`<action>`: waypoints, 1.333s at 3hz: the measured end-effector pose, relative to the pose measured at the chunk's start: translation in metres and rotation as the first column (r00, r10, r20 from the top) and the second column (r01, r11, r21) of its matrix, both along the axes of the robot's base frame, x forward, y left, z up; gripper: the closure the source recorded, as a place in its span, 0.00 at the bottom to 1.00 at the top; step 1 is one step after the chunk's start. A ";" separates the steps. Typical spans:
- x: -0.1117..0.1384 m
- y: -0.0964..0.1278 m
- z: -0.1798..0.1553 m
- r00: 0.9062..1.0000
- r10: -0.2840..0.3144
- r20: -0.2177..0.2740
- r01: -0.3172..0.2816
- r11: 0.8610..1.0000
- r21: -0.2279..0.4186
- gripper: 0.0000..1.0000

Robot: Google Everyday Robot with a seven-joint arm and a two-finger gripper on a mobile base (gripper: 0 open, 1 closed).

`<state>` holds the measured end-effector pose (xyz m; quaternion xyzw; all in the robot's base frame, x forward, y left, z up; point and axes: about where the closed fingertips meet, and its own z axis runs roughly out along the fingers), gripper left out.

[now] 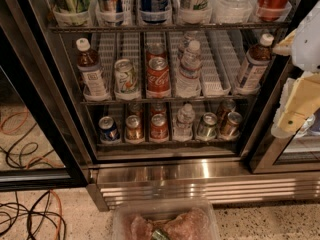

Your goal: Pick water bottle from top shelf of fridge

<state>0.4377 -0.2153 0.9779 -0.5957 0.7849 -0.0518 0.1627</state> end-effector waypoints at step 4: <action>-0.001 0.002 0.008 0.998 -0.008 0.063 0.010 0.999 -0.034 0.00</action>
Offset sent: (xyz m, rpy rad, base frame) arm -0.0016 -0.0011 0.0033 -0.0350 -0.0401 -0.0243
